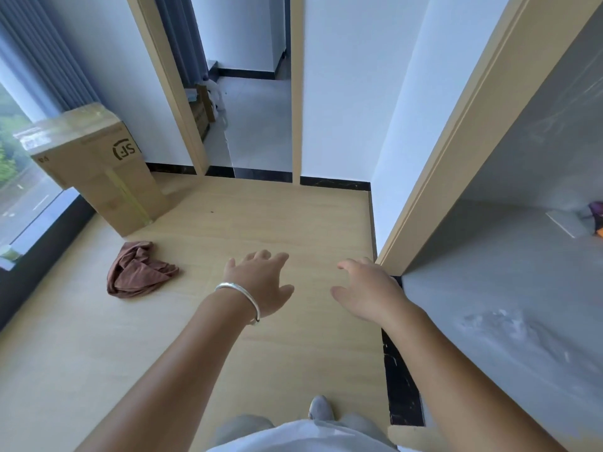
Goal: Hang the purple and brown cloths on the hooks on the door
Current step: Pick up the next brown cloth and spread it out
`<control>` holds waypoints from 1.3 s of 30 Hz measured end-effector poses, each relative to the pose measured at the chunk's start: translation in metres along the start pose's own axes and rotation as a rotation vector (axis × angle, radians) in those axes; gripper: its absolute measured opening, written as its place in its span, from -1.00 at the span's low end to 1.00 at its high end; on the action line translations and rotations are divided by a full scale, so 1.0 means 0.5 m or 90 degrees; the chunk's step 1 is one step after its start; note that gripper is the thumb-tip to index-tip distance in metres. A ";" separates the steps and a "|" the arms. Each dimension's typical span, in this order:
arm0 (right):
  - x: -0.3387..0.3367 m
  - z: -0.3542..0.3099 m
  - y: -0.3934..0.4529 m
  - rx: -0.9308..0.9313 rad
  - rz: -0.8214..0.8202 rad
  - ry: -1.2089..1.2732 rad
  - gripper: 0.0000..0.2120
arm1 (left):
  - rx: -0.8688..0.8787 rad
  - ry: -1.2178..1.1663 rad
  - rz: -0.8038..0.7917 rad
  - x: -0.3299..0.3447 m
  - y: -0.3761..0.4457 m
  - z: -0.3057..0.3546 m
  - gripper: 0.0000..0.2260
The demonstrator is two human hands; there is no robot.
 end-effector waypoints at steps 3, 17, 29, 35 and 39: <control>-0.041 0.027 0.079 0.002 -0.004 0.007 -0.47 | -0.002 -0.006 0.003 -0.027 0.088 0.016 -0.47; -0.171 -0.016 0.511 0.070 0.014 -0.088 -0.57 | 0.042 0.019 0.045 -0.178 0.538 -0.066 -0.42; -0.284 -0.085 0.813 0.105 0.018 -0.080 -0.47 | 0.073 -0.017 0.036 -0.288 0.829 -0.176 -0.48; -0.327 -0.116 0.964 0.056 0.007 -0.097 -0.48 | 0.028 -0.027 0.028 -0.317 0.948 -0.215 -0.49; -0.357 -0.142 1.108 -0.007 -0.010 -0.128 -0.54 | -0.029 -0.030 0.028 -0.343 1.051 -0.245 -0.50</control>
Point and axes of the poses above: each hand's wrist, its own y-axis towards the middle knuckle, its own x-axis out of the palm, z = x × y, the point moved 4 cm from there along y, towards the middle knuckle
